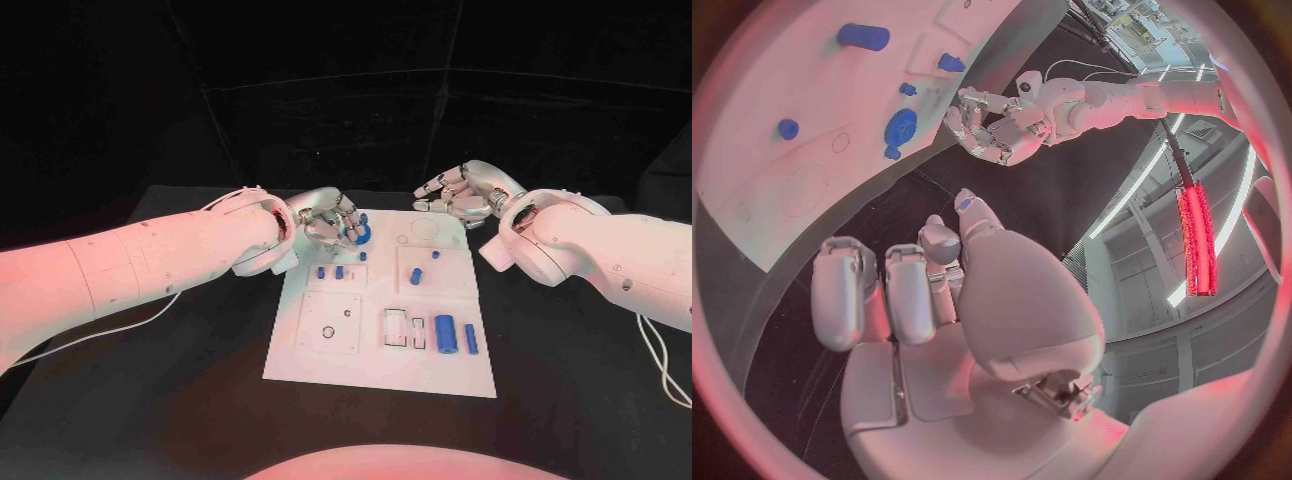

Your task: Assemble the parts on the task board

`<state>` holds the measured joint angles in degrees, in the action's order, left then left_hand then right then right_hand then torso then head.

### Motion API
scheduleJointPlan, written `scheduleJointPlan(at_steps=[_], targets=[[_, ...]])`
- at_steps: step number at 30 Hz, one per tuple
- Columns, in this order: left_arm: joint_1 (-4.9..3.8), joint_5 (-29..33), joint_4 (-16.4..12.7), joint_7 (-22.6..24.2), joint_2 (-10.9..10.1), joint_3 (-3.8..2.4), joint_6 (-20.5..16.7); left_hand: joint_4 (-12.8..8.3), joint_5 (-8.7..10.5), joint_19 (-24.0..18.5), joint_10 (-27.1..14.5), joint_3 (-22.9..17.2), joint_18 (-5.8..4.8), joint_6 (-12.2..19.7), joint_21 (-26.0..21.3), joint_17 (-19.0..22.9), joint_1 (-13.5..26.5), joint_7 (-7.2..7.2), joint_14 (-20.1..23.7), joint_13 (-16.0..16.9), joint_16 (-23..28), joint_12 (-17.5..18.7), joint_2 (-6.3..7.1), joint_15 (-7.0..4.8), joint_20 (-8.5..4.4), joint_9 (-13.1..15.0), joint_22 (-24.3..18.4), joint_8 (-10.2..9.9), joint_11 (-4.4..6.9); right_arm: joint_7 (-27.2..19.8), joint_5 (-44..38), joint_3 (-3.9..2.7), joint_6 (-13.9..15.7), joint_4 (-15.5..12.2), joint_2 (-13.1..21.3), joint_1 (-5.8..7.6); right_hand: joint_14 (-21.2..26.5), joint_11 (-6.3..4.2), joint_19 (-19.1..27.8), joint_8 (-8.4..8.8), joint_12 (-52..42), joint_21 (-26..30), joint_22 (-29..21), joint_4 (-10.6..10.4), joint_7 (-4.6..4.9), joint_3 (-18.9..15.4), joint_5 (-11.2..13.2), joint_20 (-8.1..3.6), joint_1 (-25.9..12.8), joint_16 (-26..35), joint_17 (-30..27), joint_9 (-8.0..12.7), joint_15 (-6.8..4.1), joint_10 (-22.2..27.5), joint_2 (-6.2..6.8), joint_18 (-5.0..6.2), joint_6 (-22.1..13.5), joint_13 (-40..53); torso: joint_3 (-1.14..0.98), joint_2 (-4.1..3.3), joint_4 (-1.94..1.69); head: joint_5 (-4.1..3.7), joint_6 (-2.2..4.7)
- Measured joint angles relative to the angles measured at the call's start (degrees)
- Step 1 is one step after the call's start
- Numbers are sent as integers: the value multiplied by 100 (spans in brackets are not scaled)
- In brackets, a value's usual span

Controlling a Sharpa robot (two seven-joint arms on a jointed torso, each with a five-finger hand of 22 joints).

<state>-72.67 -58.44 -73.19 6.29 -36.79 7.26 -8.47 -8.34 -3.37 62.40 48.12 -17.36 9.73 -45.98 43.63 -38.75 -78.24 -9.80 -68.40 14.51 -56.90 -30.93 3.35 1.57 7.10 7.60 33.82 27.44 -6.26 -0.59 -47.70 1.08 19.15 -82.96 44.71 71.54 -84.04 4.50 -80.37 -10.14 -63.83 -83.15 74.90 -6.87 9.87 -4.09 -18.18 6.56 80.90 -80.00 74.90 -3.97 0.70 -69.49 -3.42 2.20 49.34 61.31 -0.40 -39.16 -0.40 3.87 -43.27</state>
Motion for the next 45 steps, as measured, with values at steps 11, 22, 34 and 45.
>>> scheduleJointPlan(at_steps=[11,22,34,45], targets=[[80,-1470,420,112,386,55,-61,-29,26,725,63,2,1,-296,231,-1522,230,30,-1126,-589,-1408,276,144,-52,-44,-341,46,-476,22,-4,0,0,-2,6,-11,0,0,0,0,0,0,0,0,0,0,0,-23,0,0,0,0,0,0,0,0,0,0,1,-2,1,-4,-36,17],[124,-2106,781,65,725,58,-79,-83,26,1142,105,-21,1,-459,696,-1954,285,67,-1383,-799,-1767,303,89,-84,-70,-376,542,-613,41,-9,-1,0,-5,12,-42,0,0,0,0,0,0,0,0,0,0,0,-23,0,0,0,0,0,0,0,0,0,0,1,-3,2,-3,-41,23],[141,-2391,1037,-73,973,57,86,-115,26,1341,294,-173,1,-658,979,-2011,335,101,-1485,-960,-1832,365,-23,-123,-107,-376,894,-706,78,-12,-1,0,-13,16,-61,0,0,0,0,0,0,0,0,0,0,0,-22,0,0,0,0,-1,0,-1,0,0,0,1,-4,2,-2,-49,20],[150,-2487,1100,-184,1028,58,255,-130,26,1430,400,-292,1,-749,1129,-2010,339,129,-1516,-1047,-1855,413,-72,-135,-115,-375,1092,-751,94,-12,-1,0,-17,15,-64,0,0,0,0,0,0,0,0,0,0,0,-22,0,0,0,0,-1,0,0,0,0,0,2,-5,6,-9,-64,15]])
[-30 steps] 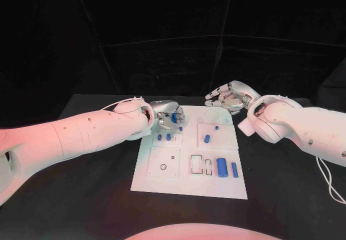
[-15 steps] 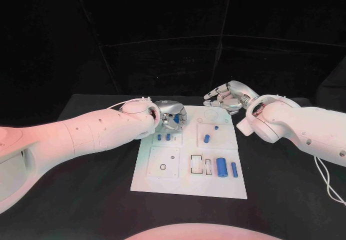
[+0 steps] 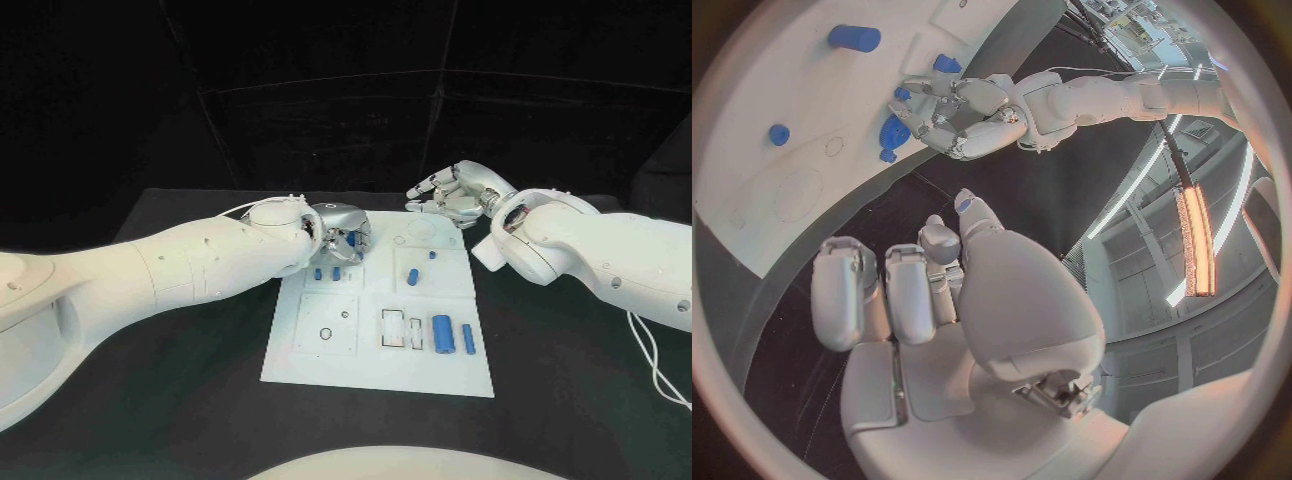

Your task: Assemble the parts on the task board

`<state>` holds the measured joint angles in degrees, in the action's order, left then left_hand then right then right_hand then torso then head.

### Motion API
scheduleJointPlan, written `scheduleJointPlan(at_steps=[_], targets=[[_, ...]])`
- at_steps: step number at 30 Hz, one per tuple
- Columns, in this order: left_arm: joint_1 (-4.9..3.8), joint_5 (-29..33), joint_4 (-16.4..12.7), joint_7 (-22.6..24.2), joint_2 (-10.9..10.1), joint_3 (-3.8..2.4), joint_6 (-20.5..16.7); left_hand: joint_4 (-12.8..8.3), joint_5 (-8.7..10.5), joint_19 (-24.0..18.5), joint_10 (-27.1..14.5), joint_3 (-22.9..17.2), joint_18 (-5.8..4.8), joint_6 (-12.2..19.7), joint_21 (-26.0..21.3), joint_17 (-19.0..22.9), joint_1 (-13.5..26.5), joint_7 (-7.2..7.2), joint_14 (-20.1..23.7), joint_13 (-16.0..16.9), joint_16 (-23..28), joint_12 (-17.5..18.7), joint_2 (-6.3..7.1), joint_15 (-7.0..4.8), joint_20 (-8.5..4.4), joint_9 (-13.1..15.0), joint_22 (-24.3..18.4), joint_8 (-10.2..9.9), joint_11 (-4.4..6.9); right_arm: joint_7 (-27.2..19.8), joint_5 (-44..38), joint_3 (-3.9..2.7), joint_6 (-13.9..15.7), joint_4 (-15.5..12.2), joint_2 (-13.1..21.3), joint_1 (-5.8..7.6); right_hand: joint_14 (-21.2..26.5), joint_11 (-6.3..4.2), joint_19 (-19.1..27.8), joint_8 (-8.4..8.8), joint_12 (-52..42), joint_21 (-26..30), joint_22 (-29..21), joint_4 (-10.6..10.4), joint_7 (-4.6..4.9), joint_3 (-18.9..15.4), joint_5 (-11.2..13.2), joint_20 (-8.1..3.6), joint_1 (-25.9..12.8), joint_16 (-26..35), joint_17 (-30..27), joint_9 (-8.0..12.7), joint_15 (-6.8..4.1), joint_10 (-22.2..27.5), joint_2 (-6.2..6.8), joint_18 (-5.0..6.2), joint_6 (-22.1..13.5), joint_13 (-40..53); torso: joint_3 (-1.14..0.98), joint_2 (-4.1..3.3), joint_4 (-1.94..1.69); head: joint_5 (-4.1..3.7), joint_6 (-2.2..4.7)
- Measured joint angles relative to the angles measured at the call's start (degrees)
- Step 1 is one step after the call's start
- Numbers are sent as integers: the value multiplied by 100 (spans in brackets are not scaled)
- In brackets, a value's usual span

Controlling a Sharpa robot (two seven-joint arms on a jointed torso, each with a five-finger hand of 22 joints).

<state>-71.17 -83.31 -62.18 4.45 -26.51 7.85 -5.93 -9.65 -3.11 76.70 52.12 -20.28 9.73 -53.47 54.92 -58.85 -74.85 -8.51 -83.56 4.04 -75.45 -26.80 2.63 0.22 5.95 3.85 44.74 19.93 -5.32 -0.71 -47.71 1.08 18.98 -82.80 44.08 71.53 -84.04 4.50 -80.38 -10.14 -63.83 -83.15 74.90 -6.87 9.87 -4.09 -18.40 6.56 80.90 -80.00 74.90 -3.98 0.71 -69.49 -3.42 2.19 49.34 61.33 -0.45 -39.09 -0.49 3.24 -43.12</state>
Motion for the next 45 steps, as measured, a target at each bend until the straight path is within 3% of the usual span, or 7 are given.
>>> scheduleJointPlan(at_steps=[7,13,21,30,35,37,45], targets=[[-8,-11,4,-49,3,-8,58,7,0,39,14,-41,-4,-42,49,24,0,-15,0,-17,0,18,0,0,2,0,65,0,10,0,0,0,-2,0,0,0,0,0,0,0,0,0,0,0,0,0,0,0,0,0,0,0,0,0,0,0,0,0,2,1,-7,-3,0],[-15,-16,12,-87,21,-13,101,-11,0,108,197,-182,-91,-147,168,45,30,27,-20,-39,0,29,-39,-20,-24,1,185,-34,49,0,0,0,-5,5,-15,0,0,0,0,0,0,0,0,0,0,0,0,0,0,0,0,0,0,0,0,0,0,0,3,1,-8,5,-2],[-18,-22,19,-96,34,-15,136,25,7,187,549,-467,-91,-408,333,208,42,83,-47,-27,4,29,-276,-75,-103,2,394,-67,139,-3,0,0,-9,10,-23,0,0,0,0,0,0,0,0,0,0,0,0,0,0,0,0,0,0,0,0,0,0,0,3,0,-4,14,-9],[-1,-26,-13,-18,-4,-7,56,39,25,261,676,-547,-90,-491,500,299,87,104,-50,-27,25,89,-322,-94,-135,11,615,-40,164,-5,0,0,-11,14,-26,0,0,0,0,0,0,0,0,0,0,0,0,0,0,0,0,0,0,0,0,0,0,1,3,0,-4,5,-5],[8,-26,-146,31,-125,-9,-45,12,26,282,676,-574,-178,-490,528,297,86,104,-60,-28,25,129,-322,-104,-117,12,665,-40,164,-7,-1,0,-13,20,-26,0,0,0,0,0,0,0,0,0,0,0,0,0,0,0,0,0,0,0,0,1,0,1,5,1,-4,-5,4],[13,-25,-220,46,-182,-37,-85,0,28,282,676,-586,-178,-490,529,293,86,104,-60,-28,25,129,-322,-104,-117,13,665,-41,163,-8,-1,0,-13,22,-23,0,0,0,0,0,0,0,0,0,0,0,0,0,0,0,0,-1,0,0,0,0,0,1,5,4,-4,-11,12],[13,-19,-563,77,-465,-297,-246,-23,30,299,696,-608,-178,-491,529,294,86,101,-60,-29,25,157,-321,-104,-134,16,686,-62,143,-10,-1,0,-14,32,-10,-1,0,0,0,0,0,0,0,0,0,0,0,0,0,0,0,0,0,0,0,0,0,1,8,5,-18,3,31]])
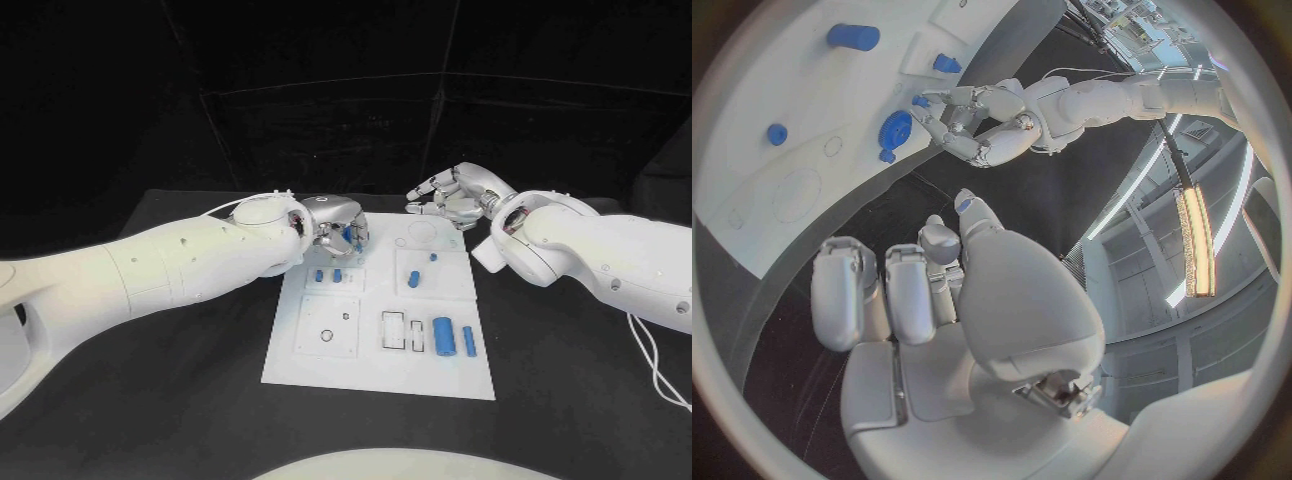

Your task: Assemble the parts on the task board

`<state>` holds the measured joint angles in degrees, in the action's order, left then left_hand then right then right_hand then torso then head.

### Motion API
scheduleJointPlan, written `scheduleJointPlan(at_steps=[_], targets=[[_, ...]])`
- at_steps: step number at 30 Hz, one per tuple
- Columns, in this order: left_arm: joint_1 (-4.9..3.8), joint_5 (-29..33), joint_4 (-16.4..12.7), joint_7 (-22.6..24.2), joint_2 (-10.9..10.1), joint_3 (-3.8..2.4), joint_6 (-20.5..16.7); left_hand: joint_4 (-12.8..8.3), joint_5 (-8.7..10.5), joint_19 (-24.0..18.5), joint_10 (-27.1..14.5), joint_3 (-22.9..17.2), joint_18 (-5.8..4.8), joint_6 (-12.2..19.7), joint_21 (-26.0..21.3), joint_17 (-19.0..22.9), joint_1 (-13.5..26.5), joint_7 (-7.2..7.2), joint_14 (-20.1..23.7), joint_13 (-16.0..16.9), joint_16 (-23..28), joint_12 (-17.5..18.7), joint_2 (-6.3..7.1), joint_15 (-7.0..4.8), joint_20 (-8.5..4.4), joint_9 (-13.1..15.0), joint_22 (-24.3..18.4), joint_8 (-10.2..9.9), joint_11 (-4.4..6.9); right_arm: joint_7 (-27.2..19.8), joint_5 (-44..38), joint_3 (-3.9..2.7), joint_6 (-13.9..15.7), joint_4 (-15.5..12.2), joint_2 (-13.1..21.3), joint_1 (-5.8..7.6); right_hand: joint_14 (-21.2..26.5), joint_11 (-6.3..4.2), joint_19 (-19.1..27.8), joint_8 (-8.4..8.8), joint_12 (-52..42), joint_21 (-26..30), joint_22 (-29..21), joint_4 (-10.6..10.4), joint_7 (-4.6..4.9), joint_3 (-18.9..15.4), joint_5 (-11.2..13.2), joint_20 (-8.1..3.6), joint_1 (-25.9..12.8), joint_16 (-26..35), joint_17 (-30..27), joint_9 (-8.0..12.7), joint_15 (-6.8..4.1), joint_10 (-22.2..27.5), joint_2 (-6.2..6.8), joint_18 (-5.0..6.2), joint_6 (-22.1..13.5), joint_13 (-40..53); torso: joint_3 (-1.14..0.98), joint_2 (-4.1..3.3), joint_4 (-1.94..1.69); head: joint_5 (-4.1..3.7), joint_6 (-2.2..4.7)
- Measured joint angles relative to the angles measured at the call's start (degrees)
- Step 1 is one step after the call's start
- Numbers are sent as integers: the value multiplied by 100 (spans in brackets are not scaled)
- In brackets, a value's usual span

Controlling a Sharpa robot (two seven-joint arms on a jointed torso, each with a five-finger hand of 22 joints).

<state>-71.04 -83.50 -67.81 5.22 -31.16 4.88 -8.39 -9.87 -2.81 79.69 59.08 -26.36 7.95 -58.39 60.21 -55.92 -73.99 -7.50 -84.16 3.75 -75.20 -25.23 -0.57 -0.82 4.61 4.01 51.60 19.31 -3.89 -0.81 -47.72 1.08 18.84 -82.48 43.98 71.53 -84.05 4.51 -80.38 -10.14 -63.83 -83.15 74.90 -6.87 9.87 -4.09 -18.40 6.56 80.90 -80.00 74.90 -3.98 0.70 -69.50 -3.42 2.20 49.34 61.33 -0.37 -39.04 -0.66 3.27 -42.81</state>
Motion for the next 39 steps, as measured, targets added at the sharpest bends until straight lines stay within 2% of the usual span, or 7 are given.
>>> scheduleJointPlan(at_steps=[2,8,11,17,23,32,39], targets=[[-4,17,-81,2,-96,-51,-40,0,0,0,0,0,0,-1,30,0,0,-2,0,1,0,21,0,0,0,2,11,0,0,-1,0,0,0,5,3,0,0,0,0,0,0,0,0,0,0,0,0,0,0,0,2,0,0,0,0,0,0,0,0,1,-3,13,4],[-5,79,-212,-5,-293,-97,-86,-1,1,0,0,1,0,-5,38,9,3,-7,0,0,0,21,5,0,0,7,30,-2,0,-3,0,0,-2,18,3,0,0,0,0,0,0,0,0,0,0,0,0,0,0,0,4,0,0,0,0,0,0,0,0,1,-17,40,14],[-2,126,-225,-22,-372,-102,-61,-1,1,0,41,1,0,-6,38,52,57,-8,0,0,0,60,59,0,0,30,40,-2,1,-4,0,0,-4,26,-3,0,0,0,0,0,0,0,0,0,0,0,0,0,0,0,4,0,0,0,0,0,0,0,0,2,-17,55,8],[0,254,-180,-84,-451,-106,64,-1,1,0,41,1,0,-8,38,93,64,-10,0,0,0,60,66,0,0,28,40,-25,1,-5,0,0,-7,38,-10,-1,0,0,0,0,0,0,0,0,0,0,0,0,0,0,4,0,0,0,0,0,0,0,-2,1,1,71,7],[20,359,-89,-145,-462,-107,225,-1,1,0,41,1,1,-30,38,97,90,-33,0,0,0,61,93,0,0,22,49,-41,0,-5,0,0,-8,41,-8,-1,0,0,0,-24,0,0,0,0,0,0,0,0,0,0,3,0,0,0,0,0,0,0,-4,-1,7,41,-8],[48,456,-18,-209,-479,-104,419,-2,1,0,41,2,1,-37,38,112,94,-41,0,0,0,86,98,0,0,18,48,-67,0,-5,0,0,-10,34,5,-1,0,0,0,-29,0,0,0,0,0,0,0,0,0,0,3,0,0,0,0,0,0,0,-12,-2,7,60,-21],[58,487,-16,-229,-502,-104,517,-2,12,0,41,2,1,-37,38,134,94,-41,0,0,0,86,98,1,0,5,48,-69,0,-4,0,0,-11,34,5,-1,0,0,0,-29,0,0,0,0,0,0,0,0,0,0,3,0,0,0,0,0,0,0,-10,-2,3,65,-29]])
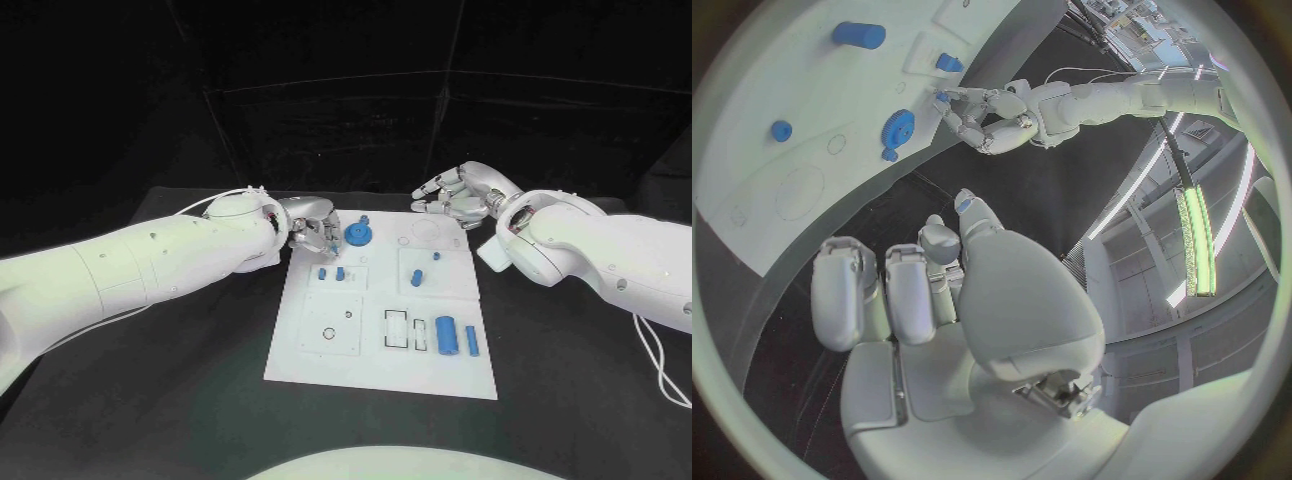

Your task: Assemble the parts on the task board

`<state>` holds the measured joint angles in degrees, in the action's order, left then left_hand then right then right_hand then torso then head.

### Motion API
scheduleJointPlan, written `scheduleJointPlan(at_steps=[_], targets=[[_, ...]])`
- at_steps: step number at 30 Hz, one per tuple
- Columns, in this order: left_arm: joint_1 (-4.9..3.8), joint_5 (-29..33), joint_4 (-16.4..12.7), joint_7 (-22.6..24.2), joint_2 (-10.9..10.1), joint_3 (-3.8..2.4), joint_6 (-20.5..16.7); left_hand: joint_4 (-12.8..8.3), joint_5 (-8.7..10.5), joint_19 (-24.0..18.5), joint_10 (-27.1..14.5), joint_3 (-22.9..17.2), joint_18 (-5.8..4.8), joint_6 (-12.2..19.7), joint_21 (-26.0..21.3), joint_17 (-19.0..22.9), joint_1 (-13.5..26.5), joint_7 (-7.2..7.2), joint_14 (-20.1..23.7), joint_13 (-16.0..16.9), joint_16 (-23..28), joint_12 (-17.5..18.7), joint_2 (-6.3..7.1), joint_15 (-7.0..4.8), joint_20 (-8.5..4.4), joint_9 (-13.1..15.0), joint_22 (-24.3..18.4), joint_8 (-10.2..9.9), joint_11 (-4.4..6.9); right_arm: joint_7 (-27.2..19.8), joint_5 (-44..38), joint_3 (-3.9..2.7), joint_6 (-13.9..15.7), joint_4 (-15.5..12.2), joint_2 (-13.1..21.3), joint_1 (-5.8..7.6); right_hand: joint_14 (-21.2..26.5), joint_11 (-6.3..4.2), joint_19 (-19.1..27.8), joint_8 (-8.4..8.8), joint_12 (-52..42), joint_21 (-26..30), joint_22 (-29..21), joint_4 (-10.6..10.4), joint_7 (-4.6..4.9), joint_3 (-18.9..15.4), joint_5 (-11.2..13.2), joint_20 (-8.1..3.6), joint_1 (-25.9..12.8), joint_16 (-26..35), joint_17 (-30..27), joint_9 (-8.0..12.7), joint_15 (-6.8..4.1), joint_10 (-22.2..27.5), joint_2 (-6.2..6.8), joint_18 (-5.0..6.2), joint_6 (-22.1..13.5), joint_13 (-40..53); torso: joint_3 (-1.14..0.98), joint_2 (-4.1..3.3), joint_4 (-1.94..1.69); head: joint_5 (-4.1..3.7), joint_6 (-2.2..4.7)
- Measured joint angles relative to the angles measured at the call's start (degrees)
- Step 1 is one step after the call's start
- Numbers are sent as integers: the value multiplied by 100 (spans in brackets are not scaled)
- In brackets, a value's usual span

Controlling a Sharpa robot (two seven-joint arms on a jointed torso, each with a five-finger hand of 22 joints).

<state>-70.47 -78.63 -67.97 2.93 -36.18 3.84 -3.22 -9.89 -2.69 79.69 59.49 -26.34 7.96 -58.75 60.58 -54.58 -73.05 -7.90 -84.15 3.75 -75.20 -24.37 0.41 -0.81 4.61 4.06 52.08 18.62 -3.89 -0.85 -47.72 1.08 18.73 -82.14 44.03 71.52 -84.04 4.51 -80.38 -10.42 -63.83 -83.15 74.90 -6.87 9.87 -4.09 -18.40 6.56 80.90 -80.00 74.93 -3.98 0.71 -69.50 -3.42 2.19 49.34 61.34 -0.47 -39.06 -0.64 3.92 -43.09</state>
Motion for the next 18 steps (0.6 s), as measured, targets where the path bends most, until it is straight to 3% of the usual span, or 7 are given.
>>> scheduleJointPlan(at_steps=[18], targets=[[53,36,80,0,87,-6,80,0,-19,0,0,1,1,-12,0,22,15,14,0,0,0,0,16,0,0,19,-2,-8,0,0,0,0,-6,15,-23,0,0,0,0,0,0,0,0,0,0,0,0,0,0,0,-1,0,0,0,0,0,0,0,4,-3,4,16,-13]])
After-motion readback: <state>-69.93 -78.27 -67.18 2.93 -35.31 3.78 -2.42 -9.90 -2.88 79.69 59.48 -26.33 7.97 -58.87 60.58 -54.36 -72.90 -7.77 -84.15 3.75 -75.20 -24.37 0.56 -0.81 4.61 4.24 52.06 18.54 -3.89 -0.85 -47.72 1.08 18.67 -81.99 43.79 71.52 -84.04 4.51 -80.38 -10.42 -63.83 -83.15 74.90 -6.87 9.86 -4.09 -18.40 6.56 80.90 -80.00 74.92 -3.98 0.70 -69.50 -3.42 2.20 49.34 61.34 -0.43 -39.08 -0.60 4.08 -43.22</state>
